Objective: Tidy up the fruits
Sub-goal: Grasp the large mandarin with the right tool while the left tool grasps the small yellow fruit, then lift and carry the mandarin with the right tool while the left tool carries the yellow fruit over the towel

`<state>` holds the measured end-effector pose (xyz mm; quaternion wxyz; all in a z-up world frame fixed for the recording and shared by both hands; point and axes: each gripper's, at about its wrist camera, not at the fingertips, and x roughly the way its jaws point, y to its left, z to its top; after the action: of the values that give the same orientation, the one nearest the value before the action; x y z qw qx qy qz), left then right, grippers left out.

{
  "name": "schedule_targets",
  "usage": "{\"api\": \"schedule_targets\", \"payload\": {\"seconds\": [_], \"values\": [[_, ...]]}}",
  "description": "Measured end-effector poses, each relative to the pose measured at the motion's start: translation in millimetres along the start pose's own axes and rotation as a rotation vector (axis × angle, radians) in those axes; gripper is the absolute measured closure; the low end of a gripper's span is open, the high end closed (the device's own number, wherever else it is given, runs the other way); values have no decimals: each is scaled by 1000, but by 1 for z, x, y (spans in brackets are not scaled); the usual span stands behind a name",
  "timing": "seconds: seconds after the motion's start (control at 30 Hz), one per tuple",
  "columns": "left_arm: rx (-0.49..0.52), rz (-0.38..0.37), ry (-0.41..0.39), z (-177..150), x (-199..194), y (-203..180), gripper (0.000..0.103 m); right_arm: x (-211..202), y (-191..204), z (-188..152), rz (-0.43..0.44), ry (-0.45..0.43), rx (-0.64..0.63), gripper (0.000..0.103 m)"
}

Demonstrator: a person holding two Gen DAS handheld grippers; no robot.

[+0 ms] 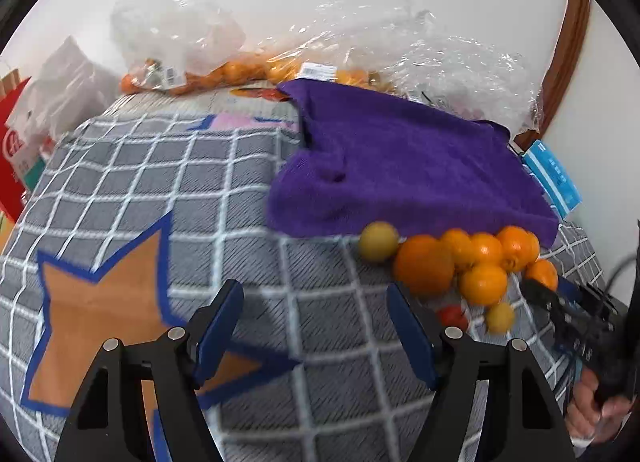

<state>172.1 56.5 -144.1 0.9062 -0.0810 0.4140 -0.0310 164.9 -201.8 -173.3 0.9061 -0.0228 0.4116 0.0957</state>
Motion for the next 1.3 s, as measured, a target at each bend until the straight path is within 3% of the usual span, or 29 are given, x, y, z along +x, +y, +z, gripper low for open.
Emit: {"api": "schedule_targets", "payload": {"seconds": [0.1,0.23,0.3,0.57,0.67,0.73,0.9,1.03,1.17,1.3], "values": [[18,-20,-7,10,7,-8,42,-7,-6,-6,-34,-19,-28,61],[21,-50,2,16,16,-13,55,-9,-17,-9,-6,-17,0,61],[5,-83,8,18,21,-12,67,-7,-18,-9,-3,-14,5,61],[-103,-235,58,22,36,-1,69,-1,-12,-7,-6,13,-21,61],[-110,-256,63,21,41,-3,70,-1,-13,-7,7,15,-15,61],[-100,-285,60,21,41,-4,79,-1,-14,-7,14,14,-8,61],[-104,-250,33,18,26,2,79,-1,-16,-7,15,11,0,61],[-34,-47,-1,13,7,6,79,-2,-18,-7,7,6,15,61],[-23,-49,39,9,12,10,77,-2,-22,-7,19,2,34,61],[-63,-64,13,10,18,17,72,-2,-20,-7,6,6,31,61]]}}
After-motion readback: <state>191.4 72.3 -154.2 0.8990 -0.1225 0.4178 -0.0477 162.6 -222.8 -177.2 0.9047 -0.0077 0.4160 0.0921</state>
